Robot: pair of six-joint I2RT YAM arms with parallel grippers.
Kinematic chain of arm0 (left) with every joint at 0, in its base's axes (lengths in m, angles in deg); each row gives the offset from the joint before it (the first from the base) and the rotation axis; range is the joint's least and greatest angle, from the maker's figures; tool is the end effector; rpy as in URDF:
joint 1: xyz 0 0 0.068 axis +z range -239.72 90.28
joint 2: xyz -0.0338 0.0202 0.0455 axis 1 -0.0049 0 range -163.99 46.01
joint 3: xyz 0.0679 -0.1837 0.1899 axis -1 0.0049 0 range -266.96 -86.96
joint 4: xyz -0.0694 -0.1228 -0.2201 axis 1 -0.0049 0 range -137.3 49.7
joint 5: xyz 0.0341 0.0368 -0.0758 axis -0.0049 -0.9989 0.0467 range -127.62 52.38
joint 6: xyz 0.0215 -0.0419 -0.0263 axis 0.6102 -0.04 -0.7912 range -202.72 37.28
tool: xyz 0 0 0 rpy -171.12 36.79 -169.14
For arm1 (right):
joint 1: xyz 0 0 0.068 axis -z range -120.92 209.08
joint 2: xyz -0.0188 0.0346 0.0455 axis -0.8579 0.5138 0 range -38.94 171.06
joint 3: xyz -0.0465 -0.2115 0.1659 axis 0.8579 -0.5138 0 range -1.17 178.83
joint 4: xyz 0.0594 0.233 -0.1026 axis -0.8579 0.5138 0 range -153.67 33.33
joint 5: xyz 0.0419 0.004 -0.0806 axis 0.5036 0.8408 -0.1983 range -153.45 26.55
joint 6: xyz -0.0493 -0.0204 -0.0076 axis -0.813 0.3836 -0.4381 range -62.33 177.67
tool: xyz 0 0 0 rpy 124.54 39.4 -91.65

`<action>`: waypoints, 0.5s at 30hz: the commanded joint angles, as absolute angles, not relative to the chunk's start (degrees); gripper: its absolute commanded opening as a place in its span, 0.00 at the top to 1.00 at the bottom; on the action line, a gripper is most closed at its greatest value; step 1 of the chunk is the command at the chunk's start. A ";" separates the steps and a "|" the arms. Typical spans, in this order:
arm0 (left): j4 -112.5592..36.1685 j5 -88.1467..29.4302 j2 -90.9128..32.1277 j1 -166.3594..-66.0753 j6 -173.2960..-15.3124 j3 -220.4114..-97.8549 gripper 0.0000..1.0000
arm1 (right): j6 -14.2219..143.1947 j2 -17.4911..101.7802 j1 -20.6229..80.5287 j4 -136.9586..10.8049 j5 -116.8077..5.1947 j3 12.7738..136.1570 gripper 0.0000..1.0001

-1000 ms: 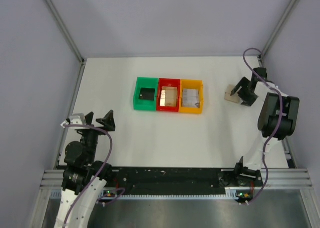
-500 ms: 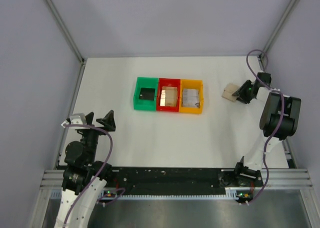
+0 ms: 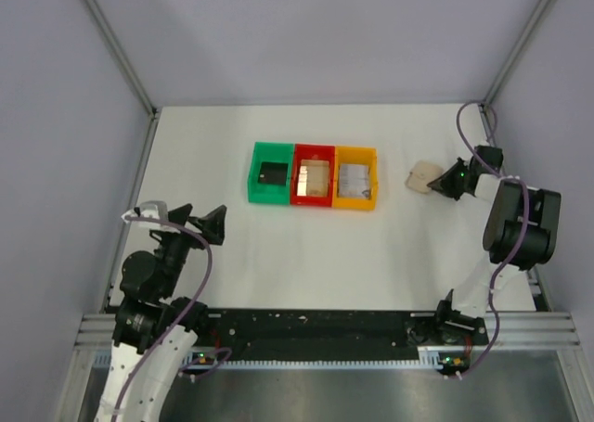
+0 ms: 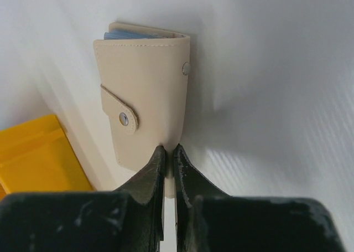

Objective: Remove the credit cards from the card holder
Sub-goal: Pick up the card holder from the center of the board.

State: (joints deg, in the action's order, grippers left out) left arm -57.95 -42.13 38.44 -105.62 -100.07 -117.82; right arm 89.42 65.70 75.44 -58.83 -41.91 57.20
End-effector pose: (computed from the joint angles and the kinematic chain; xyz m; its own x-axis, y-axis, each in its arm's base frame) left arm 0.0668 -0.0161 0.3108 0.0311 -0.3179 -0.9476 0.2171 0.9276 -0.3040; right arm 0.3555 -0.0908 0.1500 -0.6137 0.6902 -0.3834 0.4276 0.6988 0.5735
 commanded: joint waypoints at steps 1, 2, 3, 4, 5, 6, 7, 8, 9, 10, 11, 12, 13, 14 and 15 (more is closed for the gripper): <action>-55.51 -29.29 33.54 -105.89 -104.25 -119.57 0.03 | 91.77 55.66 74.73 -61.12 -40.86 51.05 1.00; -54.55 -27.01 31.97 -105.89 -105.30 -119.31 0.02 | 92.12 52.41 74.46 -61.30 -40.95 50.17 1.00; -53.32 -24.46 30.65 -105.89 -106.36 -118.96 0.02 | 92.56 50.21 74.03 -61.21 -41.03 49.03 1.00; -52.26 -22.70 29.24 -105.89 -107.59 -118.78 0.02 | 93.00 47.31 73.50 -61.39 -41.12 47.97 1.00; -50.77 -20.76 27.83 -105.89 -108.82 -118.43 0.01 | 93.35 44.85 72.97 -61.39 -41.30 47.09 1.00; -49.45 -19.09 26.60 -105.89 -109.79 -118.17 0.01 | 93.79 41.95 72.18 -61.21 -41.56 46.13 1.00; -48.22 -17.94 25.11 -105.89 -110.75 -117.99 0.01 | 93.97 38.88 71.22 -61.21 -41.82 45.42 1.00; -46.99 -16.71 23.79 -105.98 -111.63 -117.90 0.01 | 94.32 36.41 70.16 -60.78 -42.17 44.72 1.00; -46.46 -15.83 22.30 -106.15 -112.25 -117.90 0.01 | 94.67 33.60 68.76 -60.42 -42.70 44.28 1.00; -45.32 -15.39 20.72 -106.41 -113.04 -117.90 0.01 | 95.20 31.31 67.36 -60.33 -42.71 43.92 1.00; -44.44 -14.95 19.22 -106.85 -113.74 -117.73 0.01 | 95.64 28.85 65.69 -60.16 -42.79 43.66 1.00; -43.65 -14.77 18.16 -107.38 -114.62 -117.64 0.01 | 96.16 26.48 63.84 -59.98 -43.05 43.57 1.00; -42.77 -14.85 16.93 -108.08 -115.15 -117.55 0.01 | 96.78 24.71 62.00 -59.89 -43.06 43.48 1.00; -42.15 -15.29 16.05 -109.04 -115.59 -117.64 0.01 | 97.22 23.04 59.63 -60.07 -42.88 43.57 1.00; -41.71 -16.17 15.00 -110.18 -115.77 -117.81 0.01 | 97.22 21.90 56.91 -59.81 -42.79 43.92 1.00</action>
